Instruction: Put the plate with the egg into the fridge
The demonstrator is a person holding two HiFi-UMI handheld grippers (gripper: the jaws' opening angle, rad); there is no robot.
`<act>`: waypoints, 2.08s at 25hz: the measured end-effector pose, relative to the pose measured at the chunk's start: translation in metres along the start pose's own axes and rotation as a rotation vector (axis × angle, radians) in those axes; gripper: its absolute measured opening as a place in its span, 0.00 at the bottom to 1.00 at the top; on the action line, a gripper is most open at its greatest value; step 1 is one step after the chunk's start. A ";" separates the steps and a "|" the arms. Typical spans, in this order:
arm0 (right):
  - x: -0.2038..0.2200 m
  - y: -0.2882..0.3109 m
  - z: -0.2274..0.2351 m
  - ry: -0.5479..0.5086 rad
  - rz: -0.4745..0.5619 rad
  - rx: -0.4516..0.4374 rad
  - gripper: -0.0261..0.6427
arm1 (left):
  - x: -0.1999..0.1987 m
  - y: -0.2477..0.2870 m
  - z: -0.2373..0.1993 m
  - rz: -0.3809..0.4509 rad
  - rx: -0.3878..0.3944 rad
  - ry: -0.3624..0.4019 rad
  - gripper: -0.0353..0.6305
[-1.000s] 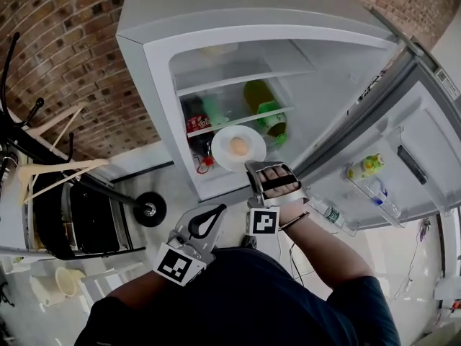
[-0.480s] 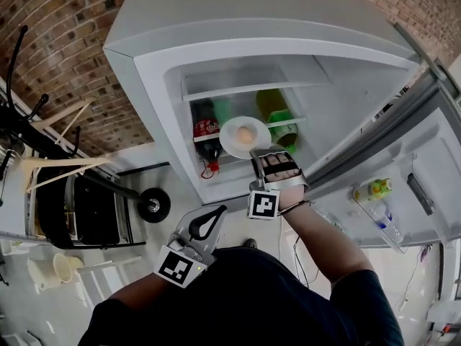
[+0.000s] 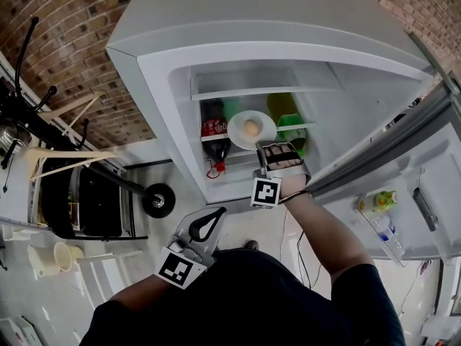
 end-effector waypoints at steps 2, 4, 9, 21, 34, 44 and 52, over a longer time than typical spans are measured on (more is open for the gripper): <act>0.002 0.007 0.001 -0.003 -0.006 -0.010 0.07 | 0.000 0.000 0.001 -0.004 -0.008 0.001 0.05; 0.003 0.013 0.002 -0.011 -0.021 -0.036 0.07 | 0.001 0.000 0.001 -0.008 -0.014 0.003 0.05; 0.001 0.024 0.006 -0.016 -0.047 -0.110 0.09 | 0.001 -0.002 0.003 -0.016 -0.024 -0.002 0.05; -0.003 0.046 0.014 -0.039 -0.071 -0.151 0.11 | 0.000 -0.007 0.009 -0.016 -0.031 -0.011 0.05; 0.001 0.041 0.009 -0.006 -0.058 -0.125 0.25 | -0.003 -0.010 0.009 -0.006 -0.026 -0.007 0.05; 0.001 -0.023 0.021 0.304 0.029 -0.132 0.26 | -0.004 -0.005 0.009 0.002 0.007 -0.007 0.05; -0.008 -0.102 0.022 0.755 0.220 -0.302 0.25 | -0.004 0.001 0.011 0.005 0.042 -0.017 0.05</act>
Point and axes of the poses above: the fingertips, and each gripper's own axes: y forward along the fingers, z to its right, x out of its underside, the point moved 9 cm from there along -y, backward along the fingers, and after that the axes turned 15 degrees about y, right-handed, at the moved point
